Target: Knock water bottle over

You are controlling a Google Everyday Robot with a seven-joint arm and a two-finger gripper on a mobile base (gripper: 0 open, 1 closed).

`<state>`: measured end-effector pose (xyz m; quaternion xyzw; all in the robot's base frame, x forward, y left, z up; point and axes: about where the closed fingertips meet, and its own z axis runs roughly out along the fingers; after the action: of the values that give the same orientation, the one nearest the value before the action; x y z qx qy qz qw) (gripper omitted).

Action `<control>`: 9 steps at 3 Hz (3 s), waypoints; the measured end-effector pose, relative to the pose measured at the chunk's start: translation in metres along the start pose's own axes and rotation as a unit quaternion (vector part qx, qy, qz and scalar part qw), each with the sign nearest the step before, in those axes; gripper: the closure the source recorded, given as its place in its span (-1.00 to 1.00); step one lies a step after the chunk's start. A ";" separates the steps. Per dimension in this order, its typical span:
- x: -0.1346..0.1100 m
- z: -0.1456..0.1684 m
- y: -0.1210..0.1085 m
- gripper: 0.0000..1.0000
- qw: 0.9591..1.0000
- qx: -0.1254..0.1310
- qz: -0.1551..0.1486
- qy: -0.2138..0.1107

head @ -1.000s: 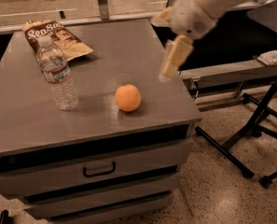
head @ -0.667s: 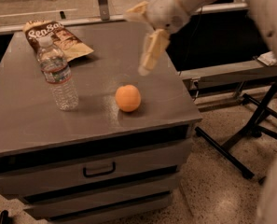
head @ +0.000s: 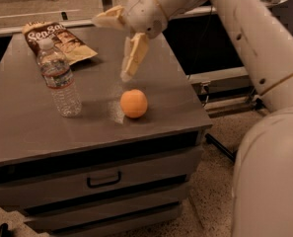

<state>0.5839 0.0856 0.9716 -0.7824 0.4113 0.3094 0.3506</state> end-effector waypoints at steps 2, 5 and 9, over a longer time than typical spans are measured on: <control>0.006 0.055 -0.020 -1.00 0.997 0.025 0.077 -0.009; -0.028 0.084 -0.007 -1.00 0.985 -0.006 0.149 -0.091; -0.041 0.144 -0.035 0.28 0.992 -0.003 0.105 -0.068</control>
Offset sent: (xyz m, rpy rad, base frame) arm 0.0343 0.0668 -0.0613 -0.0152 0.2460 -0.3170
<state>0.5661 0.2330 0.9327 -0.7132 0.4657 0.3983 0.3403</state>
